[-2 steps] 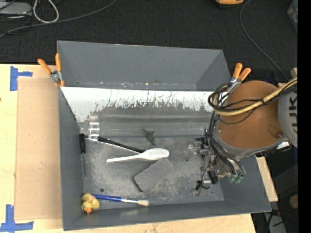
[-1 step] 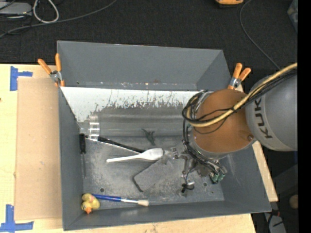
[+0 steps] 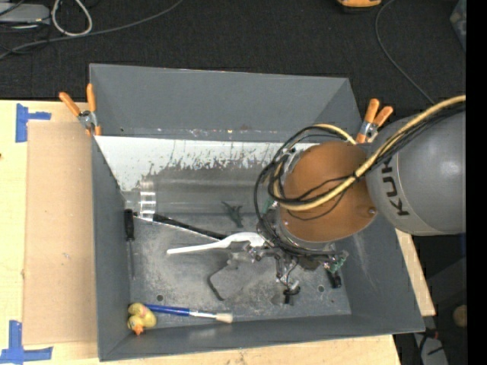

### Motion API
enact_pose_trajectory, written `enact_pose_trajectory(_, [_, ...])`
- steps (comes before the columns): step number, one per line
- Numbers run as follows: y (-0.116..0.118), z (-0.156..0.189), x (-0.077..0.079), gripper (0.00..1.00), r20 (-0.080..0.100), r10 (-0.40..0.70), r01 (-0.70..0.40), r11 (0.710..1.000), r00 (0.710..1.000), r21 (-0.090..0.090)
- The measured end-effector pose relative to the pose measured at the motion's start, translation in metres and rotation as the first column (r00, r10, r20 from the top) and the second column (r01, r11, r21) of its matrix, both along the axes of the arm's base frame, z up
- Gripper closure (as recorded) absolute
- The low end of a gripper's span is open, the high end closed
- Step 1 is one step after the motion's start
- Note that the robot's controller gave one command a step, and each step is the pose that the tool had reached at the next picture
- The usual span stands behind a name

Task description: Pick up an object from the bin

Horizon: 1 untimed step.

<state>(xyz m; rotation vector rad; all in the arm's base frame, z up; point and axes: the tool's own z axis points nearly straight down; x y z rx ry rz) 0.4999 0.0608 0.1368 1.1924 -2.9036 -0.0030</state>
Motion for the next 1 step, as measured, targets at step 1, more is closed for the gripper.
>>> enact_pose_trajectory(1, [0.0090, -0.0160, 0.0065, 0.00, -0.002, -0.171, 0.171, 0.985, 0.985, 0.000])
